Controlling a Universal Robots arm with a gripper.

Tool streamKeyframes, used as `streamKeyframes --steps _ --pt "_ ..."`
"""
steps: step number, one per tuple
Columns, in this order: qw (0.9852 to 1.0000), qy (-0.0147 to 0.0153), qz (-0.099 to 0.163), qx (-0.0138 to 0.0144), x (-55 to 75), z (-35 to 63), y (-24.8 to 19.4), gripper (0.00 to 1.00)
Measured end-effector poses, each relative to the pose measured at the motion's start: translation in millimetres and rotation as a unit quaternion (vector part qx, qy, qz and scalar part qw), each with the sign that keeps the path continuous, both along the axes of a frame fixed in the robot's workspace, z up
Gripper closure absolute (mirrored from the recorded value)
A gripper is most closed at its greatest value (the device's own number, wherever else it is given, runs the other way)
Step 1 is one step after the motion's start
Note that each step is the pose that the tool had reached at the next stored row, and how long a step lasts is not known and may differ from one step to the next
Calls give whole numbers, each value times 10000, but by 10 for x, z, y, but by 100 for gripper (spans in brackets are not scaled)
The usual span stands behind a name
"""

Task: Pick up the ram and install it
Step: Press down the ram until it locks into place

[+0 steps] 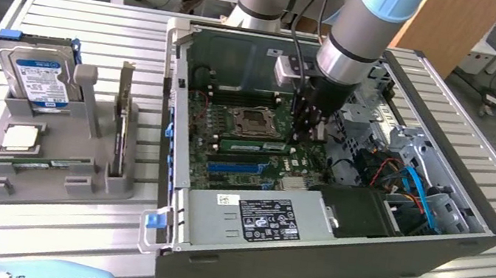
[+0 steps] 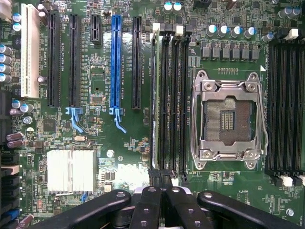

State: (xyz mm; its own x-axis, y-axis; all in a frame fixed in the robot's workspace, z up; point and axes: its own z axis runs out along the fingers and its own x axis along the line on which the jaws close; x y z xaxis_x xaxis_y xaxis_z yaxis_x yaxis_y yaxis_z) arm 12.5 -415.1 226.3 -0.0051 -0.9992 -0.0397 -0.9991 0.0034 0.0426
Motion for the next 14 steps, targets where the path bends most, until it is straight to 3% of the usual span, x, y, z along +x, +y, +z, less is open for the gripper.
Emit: streamKeyframes --steps 14 --pt "10000 0 -1 -1 0 -12 2 90"
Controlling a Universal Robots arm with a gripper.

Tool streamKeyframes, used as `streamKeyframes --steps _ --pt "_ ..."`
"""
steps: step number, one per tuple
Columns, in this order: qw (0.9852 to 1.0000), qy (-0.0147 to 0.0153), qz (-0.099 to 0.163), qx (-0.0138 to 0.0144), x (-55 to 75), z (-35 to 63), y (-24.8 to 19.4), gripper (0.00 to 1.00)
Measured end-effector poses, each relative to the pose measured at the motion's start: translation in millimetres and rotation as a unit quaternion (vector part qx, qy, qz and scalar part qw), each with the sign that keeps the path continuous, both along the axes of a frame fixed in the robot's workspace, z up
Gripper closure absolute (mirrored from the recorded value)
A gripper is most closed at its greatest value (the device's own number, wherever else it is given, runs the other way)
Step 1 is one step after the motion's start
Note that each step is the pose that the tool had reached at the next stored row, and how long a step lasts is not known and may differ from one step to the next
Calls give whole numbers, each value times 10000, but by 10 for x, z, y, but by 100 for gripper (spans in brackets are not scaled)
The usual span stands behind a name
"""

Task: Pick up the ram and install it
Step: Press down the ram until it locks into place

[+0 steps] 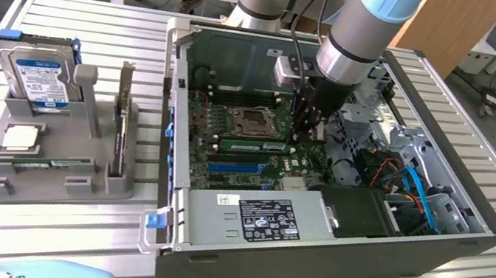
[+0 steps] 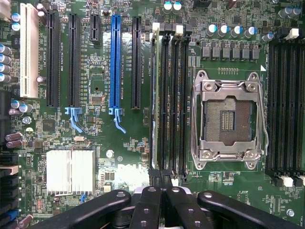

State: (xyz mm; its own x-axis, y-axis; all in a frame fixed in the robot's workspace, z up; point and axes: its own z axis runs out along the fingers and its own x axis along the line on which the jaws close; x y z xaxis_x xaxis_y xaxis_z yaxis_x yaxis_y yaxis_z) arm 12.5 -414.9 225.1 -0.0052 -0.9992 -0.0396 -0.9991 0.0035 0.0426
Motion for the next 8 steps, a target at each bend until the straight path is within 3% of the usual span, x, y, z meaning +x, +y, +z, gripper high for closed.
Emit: streamKeyframes --steps 8 --pt "10000 0 0 -1 0 -8 0 90"
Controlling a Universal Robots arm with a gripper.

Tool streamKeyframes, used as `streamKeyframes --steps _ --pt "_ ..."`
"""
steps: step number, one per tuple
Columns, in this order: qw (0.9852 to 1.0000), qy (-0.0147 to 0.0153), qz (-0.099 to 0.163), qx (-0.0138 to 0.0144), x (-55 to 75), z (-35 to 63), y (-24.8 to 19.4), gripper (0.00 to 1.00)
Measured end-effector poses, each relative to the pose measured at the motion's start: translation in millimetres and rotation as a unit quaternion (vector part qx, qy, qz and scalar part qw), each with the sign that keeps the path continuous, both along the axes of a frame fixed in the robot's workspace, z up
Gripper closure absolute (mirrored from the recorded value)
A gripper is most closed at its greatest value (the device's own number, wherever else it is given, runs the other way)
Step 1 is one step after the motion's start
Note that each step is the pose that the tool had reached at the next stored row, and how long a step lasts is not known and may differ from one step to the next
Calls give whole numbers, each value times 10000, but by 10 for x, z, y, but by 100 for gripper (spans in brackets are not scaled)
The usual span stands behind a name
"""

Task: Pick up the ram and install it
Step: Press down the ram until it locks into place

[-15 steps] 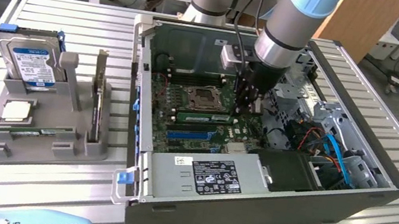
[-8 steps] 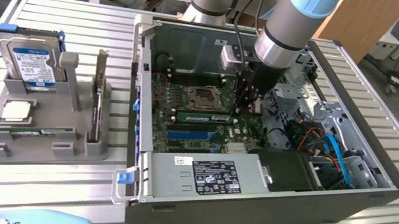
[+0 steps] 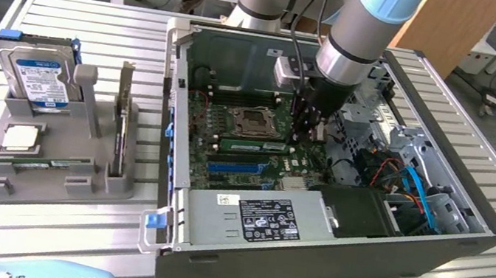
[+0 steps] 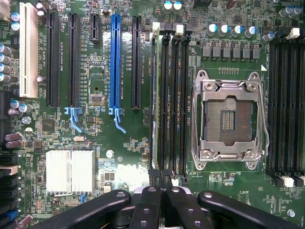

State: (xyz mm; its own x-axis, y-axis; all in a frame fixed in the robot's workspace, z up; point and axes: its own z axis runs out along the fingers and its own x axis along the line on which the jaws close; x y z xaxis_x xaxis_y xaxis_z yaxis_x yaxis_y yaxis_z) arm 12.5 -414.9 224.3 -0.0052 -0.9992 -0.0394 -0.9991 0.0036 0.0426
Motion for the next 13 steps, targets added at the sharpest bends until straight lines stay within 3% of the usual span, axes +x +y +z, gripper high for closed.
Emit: streamKeyframes --steps 13 --pt "10000 0 0 0 0 -9 0 90"
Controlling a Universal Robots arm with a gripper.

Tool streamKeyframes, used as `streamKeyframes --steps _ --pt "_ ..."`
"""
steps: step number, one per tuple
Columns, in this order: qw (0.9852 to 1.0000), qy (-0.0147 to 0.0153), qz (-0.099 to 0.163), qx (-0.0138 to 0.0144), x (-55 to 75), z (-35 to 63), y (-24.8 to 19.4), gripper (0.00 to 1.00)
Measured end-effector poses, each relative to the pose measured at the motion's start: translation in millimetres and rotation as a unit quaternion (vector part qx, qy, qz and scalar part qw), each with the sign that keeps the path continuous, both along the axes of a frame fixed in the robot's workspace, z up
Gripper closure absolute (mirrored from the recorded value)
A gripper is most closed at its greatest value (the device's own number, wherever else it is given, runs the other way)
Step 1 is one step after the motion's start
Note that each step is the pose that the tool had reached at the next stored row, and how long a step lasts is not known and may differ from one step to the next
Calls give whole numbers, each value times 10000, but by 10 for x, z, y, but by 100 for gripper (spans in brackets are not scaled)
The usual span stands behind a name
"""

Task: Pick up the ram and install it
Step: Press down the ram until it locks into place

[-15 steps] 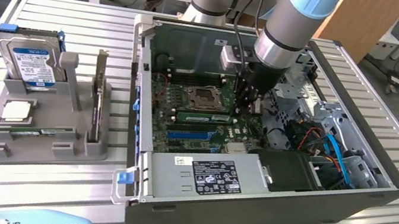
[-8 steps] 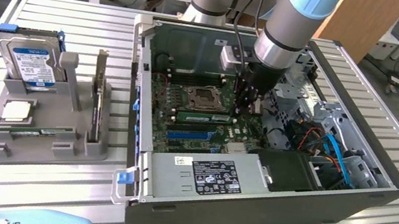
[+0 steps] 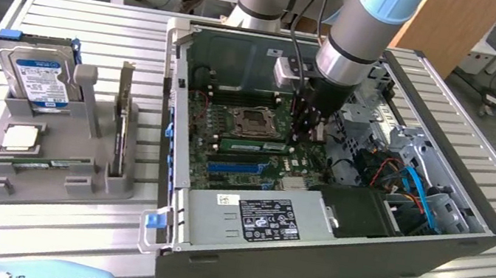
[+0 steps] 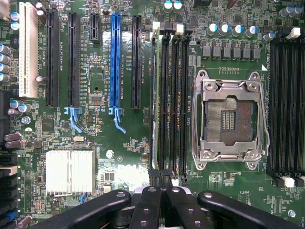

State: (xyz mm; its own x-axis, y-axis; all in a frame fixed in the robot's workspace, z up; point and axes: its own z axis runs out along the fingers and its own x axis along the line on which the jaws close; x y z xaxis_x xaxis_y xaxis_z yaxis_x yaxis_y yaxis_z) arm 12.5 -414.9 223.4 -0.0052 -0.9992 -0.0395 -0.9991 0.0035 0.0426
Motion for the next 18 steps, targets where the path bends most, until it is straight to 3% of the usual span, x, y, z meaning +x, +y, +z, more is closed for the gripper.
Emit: streamKeyframes --steps 18 --pt "10000 0 0 1 0 -5 1 90"
